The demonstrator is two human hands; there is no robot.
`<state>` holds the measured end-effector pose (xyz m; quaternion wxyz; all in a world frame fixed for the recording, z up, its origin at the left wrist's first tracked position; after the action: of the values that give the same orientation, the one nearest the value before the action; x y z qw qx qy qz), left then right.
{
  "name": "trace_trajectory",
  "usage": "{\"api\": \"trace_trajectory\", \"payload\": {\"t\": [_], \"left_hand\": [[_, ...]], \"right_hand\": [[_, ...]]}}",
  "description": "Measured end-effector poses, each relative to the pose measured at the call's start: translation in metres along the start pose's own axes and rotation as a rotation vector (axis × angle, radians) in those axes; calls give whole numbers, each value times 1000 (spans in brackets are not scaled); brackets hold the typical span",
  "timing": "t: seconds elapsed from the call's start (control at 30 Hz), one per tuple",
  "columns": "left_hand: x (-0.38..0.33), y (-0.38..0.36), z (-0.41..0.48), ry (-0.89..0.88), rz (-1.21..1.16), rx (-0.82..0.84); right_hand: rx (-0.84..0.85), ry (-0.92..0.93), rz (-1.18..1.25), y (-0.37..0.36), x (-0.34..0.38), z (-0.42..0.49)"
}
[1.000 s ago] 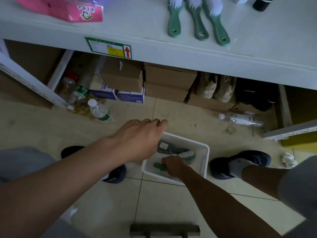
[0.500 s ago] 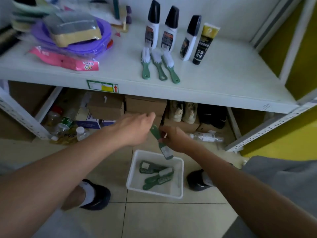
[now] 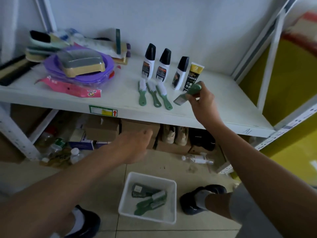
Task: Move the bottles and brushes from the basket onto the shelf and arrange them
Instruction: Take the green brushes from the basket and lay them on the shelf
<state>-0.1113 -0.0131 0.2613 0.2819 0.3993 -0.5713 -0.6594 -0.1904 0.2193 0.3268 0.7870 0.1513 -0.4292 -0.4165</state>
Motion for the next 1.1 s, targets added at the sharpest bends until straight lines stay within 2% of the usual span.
{"api": "trace_trajectory", "payload": {"t": [0.1,0.27,0.37,0.5,0.73,0.93,1.03,1.1], "left_hand": [[1,0,2,-7,16,3],[1,0,7,-27,47,-2],[3,-2,11,-12,33,-24],[5,-12,12,-35,60,-52],[2,-22,7,-81,68,-15],[6,-28,-6,-26,54,40],[11,-35,-15,28,82,123],[14,-43,-21,34,127,181]], "right_hand": [[17,43,-129,-12,-16,2],[93,225,-379,-30,-31,11],[148,282,-447,-39,-32,17],[276,259,-436,-49,-34,18],[290,243,-375,-46,-14,4],[272,356,-352,-30,9,-30],[387,407,-344,-37,8,-70],[486,361,-354,-49,1,-98]]}}
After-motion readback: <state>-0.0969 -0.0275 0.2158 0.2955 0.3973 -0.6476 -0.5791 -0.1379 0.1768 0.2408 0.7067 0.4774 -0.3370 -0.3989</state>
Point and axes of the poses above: each hand's wrist, its own z-axis towards the middle knuckle, its own y-axis out of the back of the hand, x = y × z, the point moved 3 cm from there along z, towards the middle knuckle, and after that the axes turned 9 degrees about -x, right-handed, at the moved point
